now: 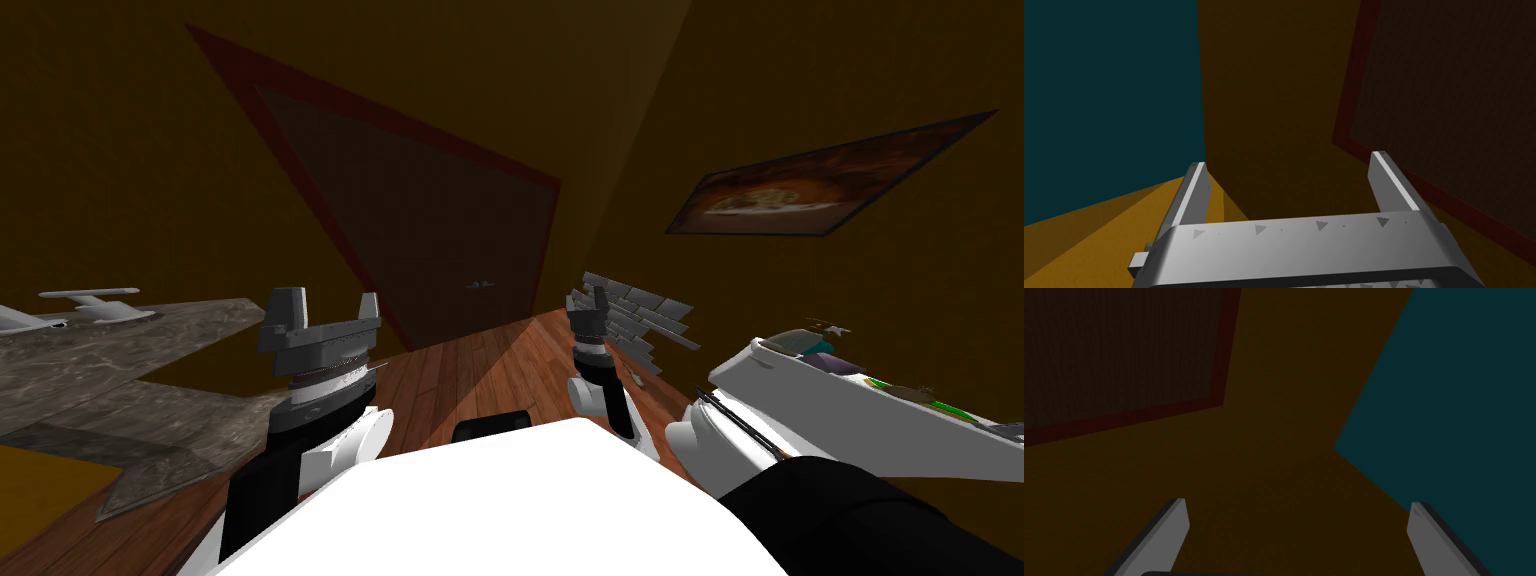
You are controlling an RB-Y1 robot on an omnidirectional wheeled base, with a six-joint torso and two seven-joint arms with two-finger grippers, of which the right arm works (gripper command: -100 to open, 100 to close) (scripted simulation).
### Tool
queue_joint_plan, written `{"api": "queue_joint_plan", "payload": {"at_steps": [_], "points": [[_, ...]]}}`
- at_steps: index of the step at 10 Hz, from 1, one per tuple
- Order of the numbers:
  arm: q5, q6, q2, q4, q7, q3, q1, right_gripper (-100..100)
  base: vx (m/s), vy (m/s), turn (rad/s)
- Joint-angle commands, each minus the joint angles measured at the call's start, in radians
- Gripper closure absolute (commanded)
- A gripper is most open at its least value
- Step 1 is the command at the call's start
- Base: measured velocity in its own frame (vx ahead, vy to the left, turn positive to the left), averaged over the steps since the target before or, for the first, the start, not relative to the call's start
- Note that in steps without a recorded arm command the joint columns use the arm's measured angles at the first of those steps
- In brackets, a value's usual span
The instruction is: Pull the door open
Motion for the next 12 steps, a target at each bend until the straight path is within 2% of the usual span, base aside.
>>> {"api": "queue_joint_plan", "payload": {"at_steps": [1, 2, 7, 12], "points": [[-0.003, -0.009, -0.009, 0.038, -0.003, 0.001, -0.010, -100, -0.022, -0.016, 0.098], [-0.005, -0.013, -0.011, 0.050, -0.005, 0.001, -0.013, -100, 0.092, 0.041, 0.027], [-0.016, -0.046, -0.038, 0.181, -0.017, 0.004, -0.047, -100, 0.154, 0.045, 0.056], [-0.027, -0.075, -0.060, 0.298, -0.028, 0.006, -0.077, -100, 0.082, 0.038, 0.052]]}}
